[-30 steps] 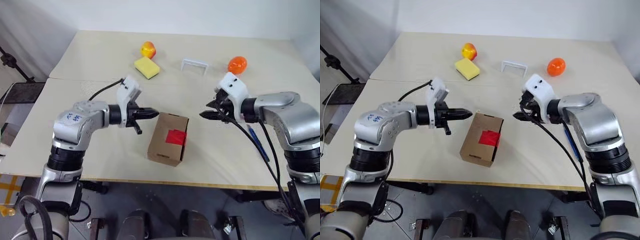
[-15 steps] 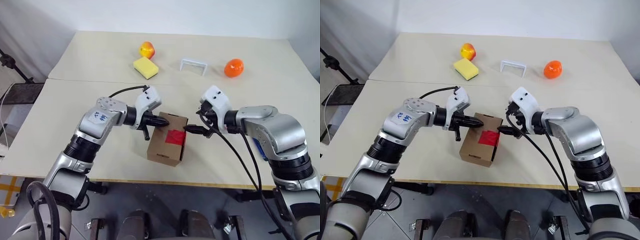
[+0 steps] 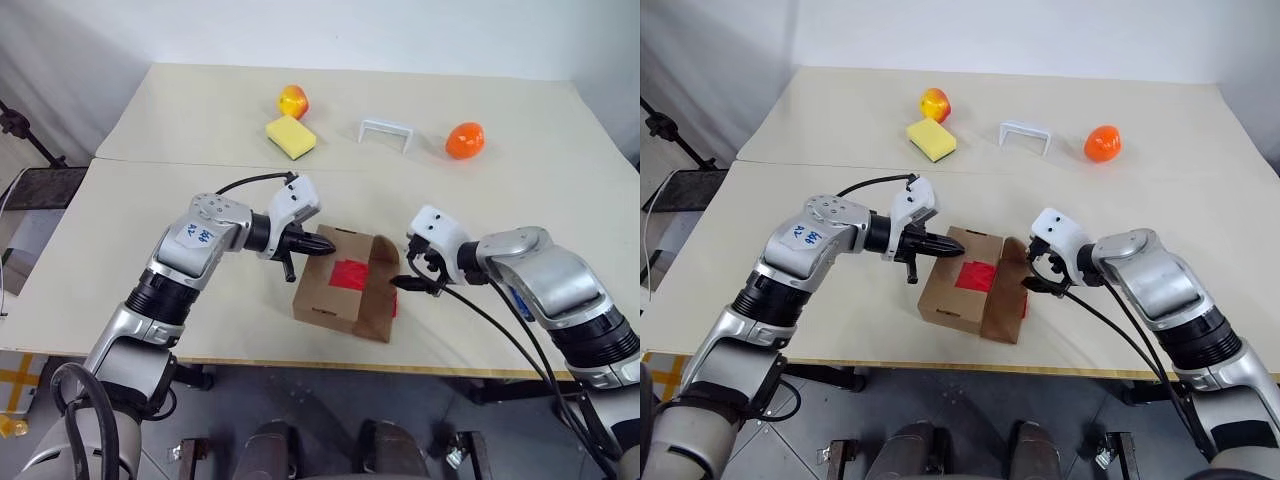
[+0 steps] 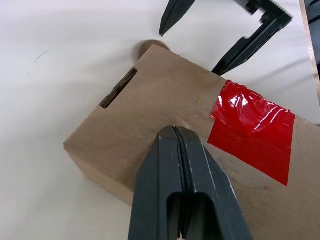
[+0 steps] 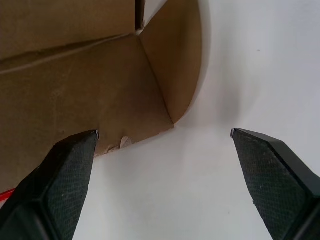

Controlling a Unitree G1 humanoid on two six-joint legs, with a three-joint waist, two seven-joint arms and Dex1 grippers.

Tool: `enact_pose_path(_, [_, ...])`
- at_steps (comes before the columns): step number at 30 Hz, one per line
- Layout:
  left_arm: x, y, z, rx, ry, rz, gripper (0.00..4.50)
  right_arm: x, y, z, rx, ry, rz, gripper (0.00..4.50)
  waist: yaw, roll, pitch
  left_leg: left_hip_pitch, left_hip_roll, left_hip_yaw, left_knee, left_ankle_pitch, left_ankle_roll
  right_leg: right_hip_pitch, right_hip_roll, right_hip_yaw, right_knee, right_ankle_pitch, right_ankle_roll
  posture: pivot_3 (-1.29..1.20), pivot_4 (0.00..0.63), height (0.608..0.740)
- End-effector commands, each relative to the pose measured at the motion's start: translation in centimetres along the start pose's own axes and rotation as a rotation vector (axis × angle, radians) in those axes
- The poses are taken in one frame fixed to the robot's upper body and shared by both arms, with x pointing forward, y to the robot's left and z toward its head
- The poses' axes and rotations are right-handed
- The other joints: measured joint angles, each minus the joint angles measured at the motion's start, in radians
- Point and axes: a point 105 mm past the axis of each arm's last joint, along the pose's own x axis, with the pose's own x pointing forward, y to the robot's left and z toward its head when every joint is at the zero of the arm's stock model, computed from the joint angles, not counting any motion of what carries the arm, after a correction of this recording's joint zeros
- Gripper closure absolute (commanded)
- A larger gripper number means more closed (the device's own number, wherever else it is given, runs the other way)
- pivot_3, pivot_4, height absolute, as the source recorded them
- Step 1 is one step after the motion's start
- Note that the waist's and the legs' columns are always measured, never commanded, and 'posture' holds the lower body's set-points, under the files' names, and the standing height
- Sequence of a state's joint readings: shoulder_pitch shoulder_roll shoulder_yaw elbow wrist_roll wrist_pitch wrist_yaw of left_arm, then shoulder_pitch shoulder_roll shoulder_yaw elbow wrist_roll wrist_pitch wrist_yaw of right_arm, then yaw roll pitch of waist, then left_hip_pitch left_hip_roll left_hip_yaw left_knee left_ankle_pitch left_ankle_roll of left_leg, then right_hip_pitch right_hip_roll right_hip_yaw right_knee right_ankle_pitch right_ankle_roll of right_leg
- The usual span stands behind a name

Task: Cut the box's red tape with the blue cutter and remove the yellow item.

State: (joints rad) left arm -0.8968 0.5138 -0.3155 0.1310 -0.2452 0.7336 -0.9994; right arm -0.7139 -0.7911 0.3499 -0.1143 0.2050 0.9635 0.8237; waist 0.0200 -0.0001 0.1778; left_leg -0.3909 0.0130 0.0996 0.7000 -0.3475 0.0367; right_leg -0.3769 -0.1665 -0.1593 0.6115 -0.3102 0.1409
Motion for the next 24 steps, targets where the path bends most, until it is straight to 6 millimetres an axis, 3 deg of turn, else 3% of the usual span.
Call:
enact_pose_path(1, [0.2,-0.3,-0.9,-0.014,0.035,-0.002,4.50,0.3,0.2,-0.2,-0.070,0.020,0.008,0.06,0.001,0.000,0.000,0.000,0.000,0.000,0.000,0.000,0.000,0.000,0.000,0.000,0.000,0.000,0.000,0.00,0.150,0.740])
enact_pose_path(5, [0.1,-0.3,-1.0,-0.021,0.034,0.004,4.50,0.5,0.2,-2.0,-0.147,0.094,0.008,0.06,0.002,0.000,0.000,0.000,0.000,0.000,0.000,0.000,0.000,0.000,0.000,0.000,0.000,0.000,0.000,0.00,0.150,0.740])
enact_pose_path(8, [0.1,-0.2,-1.0,-0.025,0.035,0.010,4.50,-0.2,-0.3,-2.2,-0.100,0.078,0.001,0.06,0.004,-0.001,-0.001,0.000,0.000,-0.001,0.000,0.000,0.000,0.001,0.000,0.000,0.000,0.000,0.000,0.00,0.150,0.740])
enact_pose_path(10, [0.1,-0.3,-1.1,-0.029,0.034,0.013,4.50,-1.8,-1.0,-1.9,0.057,0.014,-0.005,0.06,0.008,-0.001,-0.001,0.000,0.000,-0.002,0.000,0.000,0.000,0.001,0.000,0.000,0.000,0.000,0.000,0.00,0.150,0.740])
enact_pose_path(15, [0.2,-0.3,-1.2,-0.031,0.031,0.014,4.50,-3.9,-1.8,-1.0,0.422,-0.112,0.039,0.06,0.004,-0.001,-0.001,0.000,0.000,-0.002,0.001,0.000,0.000,0.001,0.000,0.000,0.000,0.000,0.000,0.00,0.150,0.740])
enact_pose_path(20, [0.4,-0.5,-1.2,-0.032,0.029,0.007,4.50,-3.8,-1.3,0.4,0.703,-0.244,0.181,0.06,0.002,-0.001,-0.001,0.000,0.001,-0.001,0.001,0.000,0.000,0.001,0.001,0.000,0.000,0.000,0.000,0.00,0.150,0.740])
enact_pose_path(24, [0.6,-0.5,-1.0,-0.027,0.028,0.003,4.50,-2.3,0.3,-0.1,0.832,-0.209,0.304,0.06,0.006,-0.001,-0.001,0.000,0.000,-0.001,0.001,0.000,0.000,0.001,0.001,0.000,0.001,0.000,0.000,0.00,0.150,0.740])
